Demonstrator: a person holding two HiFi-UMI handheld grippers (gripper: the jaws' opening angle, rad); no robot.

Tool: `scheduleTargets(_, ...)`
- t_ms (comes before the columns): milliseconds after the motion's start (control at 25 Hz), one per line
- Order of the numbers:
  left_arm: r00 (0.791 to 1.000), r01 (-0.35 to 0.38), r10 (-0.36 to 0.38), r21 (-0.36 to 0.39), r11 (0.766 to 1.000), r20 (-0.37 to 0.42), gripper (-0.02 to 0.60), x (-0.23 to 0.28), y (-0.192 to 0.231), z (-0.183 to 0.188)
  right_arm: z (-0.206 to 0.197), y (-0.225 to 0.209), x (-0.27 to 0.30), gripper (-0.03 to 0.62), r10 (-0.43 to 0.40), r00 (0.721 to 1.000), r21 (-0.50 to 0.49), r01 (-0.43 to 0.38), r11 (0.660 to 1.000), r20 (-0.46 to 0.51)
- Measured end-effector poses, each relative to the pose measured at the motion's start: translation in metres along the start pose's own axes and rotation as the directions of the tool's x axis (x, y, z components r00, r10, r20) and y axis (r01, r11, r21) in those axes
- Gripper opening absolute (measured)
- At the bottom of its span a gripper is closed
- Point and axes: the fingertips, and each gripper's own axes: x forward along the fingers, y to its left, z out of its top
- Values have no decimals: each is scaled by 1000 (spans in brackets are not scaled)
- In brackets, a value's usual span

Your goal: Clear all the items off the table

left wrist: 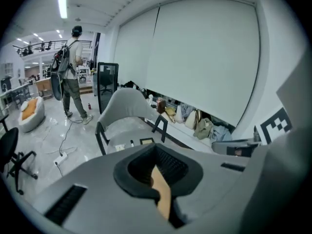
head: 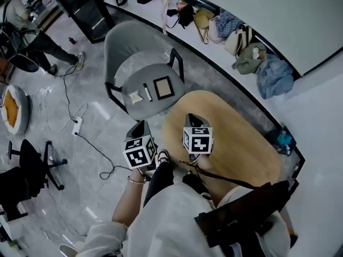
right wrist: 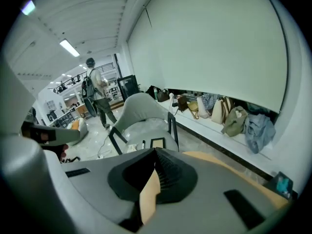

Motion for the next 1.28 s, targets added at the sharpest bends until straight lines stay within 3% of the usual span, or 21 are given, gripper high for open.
scheduleTargets(240, 995, -37, 41, -42, 998, 90, 3, -58, -33, 7, 21, -12, -58, 25, 59, 997, -115, -53, 992, 47)
scheduleTargets(400, 993, -30, 30, -3, 1000, 111, 3, -75, -39, 8, 35, -6, -79, 25, 78, 993, -138, -66, 988, 83)
scheduleTargets(720, 990, -44, 44, -5, 999, 136, 3, -88, -10, 23, 64, 28, -85, 23, 114, 987, -171, -94, 981, 111)
scheduleTargets(1280, 986, -57, 63, -45, 997, 155, 3, -96, 11, 22, 55, 57, -79, 23, 128, 988, -213, -109, 971, 81)
